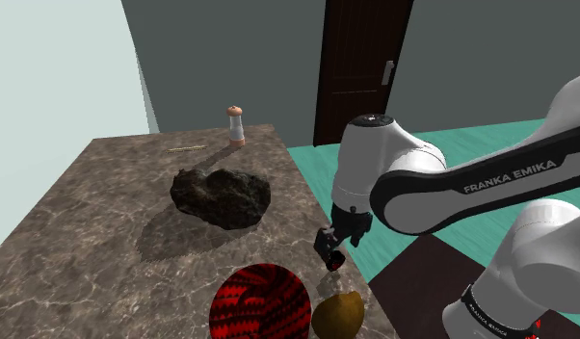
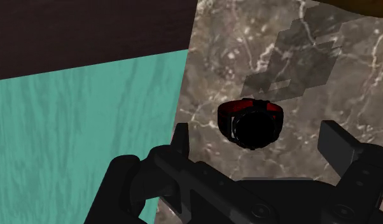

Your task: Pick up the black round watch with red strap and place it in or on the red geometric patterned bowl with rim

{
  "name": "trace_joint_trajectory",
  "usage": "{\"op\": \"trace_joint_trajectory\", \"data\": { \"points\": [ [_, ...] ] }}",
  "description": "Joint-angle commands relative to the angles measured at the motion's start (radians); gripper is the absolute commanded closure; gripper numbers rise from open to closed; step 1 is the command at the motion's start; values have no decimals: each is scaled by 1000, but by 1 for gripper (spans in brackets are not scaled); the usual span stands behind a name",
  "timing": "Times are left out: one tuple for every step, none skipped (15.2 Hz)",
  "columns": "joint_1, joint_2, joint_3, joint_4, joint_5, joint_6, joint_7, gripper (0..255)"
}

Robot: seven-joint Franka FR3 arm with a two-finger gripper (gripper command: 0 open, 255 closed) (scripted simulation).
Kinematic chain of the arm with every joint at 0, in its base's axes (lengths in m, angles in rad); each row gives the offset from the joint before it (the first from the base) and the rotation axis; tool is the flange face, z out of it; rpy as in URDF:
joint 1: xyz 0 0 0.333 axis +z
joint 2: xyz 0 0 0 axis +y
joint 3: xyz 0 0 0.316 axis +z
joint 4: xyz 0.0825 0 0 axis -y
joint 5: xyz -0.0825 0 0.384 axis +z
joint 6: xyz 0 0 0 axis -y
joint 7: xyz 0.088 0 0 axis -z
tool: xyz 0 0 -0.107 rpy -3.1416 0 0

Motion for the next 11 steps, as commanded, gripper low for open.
{"op": "trace_joint_trajectory", "data": {
  "points": [
    [-6,36,15,-3,-1,41,8,0],
    [-7,48,20,-9,-1,59,9,0],
    [-9,60,24,-15,-1,77,10,0],
    [-10,73,29,-21,-1,95,12,0],
    [-12,87,34,-26,-2,114,13,0],
    [-15,100,39,-31,-3,133,15,0],
    [-16,109,42,-34,-4,144,16,0],
    [-16,109,42,-34,-4,144,16,0],
    [-16,109,42,-34,-4,144,16,0],
    [-16,109,42,-34,-4,144,16,0],
    [-16,109,42,-34,-4,144,16,0]
  ]
}}
